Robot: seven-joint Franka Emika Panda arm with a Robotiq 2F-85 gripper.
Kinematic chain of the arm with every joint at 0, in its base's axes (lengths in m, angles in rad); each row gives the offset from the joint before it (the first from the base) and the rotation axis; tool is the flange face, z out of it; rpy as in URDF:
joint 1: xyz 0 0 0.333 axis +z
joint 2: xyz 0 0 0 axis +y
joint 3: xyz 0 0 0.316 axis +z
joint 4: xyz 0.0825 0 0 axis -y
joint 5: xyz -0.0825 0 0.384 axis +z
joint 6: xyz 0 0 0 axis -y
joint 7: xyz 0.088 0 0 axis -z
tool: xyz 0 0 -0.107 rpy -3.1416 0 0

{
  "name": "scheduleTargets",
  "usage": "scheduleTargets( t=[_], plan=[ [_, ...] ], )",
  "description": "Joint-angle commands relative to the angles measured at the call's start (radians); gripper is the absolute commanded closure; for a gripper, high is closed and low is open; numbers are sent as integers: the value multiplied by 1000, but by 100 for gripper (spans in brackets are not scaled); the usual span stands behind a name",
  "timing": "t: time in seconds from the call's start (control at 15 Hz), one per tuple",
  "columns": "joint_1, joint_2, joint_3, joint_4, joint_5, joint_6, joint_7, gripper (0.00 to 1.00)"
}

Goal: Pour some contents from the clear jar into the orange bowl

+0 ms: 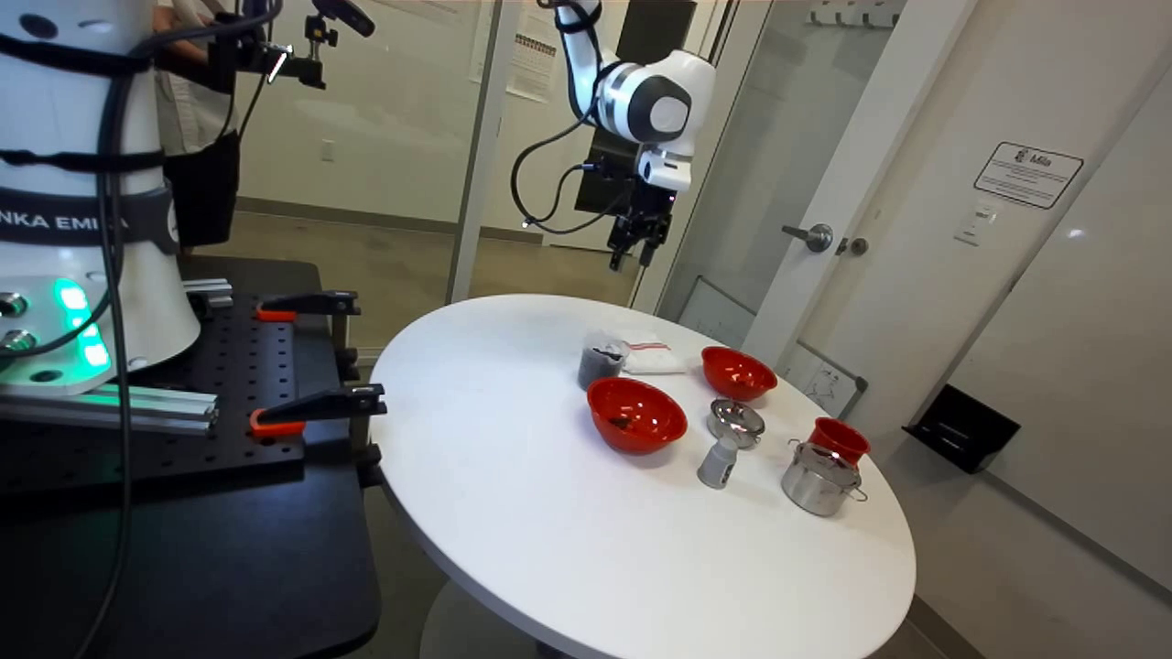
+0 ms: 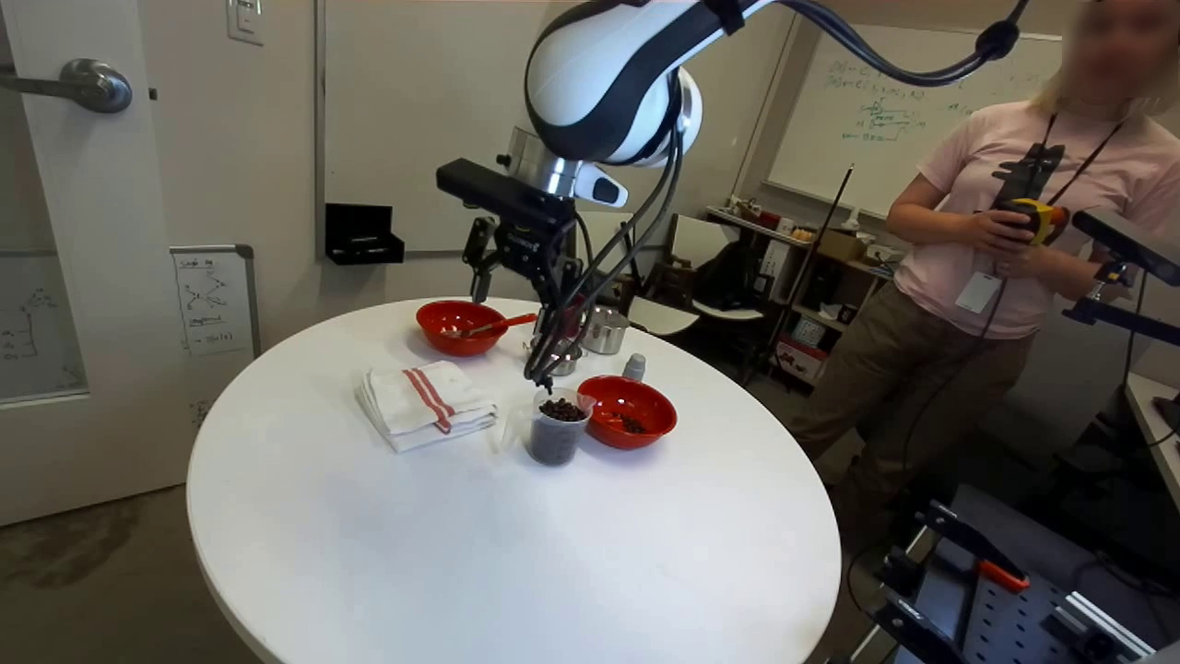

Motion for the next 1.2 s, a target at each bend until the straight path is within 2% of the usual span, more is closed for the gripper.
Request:
scheduleTargets(
  t=[0.0, 0.2, 0.33, 0.53, 0.73, 1.13],
  plan=[
    [31, 71, -39, 88, 34, -35, 168, 0],
    [47, 87, -65, 80, 26, -38, 319, 0],
    [35, 110, -57, 90, 31, -61, 366, 0],
    [-2, 147, -16, 119, 60, -125, 366, 0],
    [-22, 181, -4, 134, 86, -166, 354, 0],
    [-53, 223, 13, 136, 129, -169, 344, 0]
  ],
)
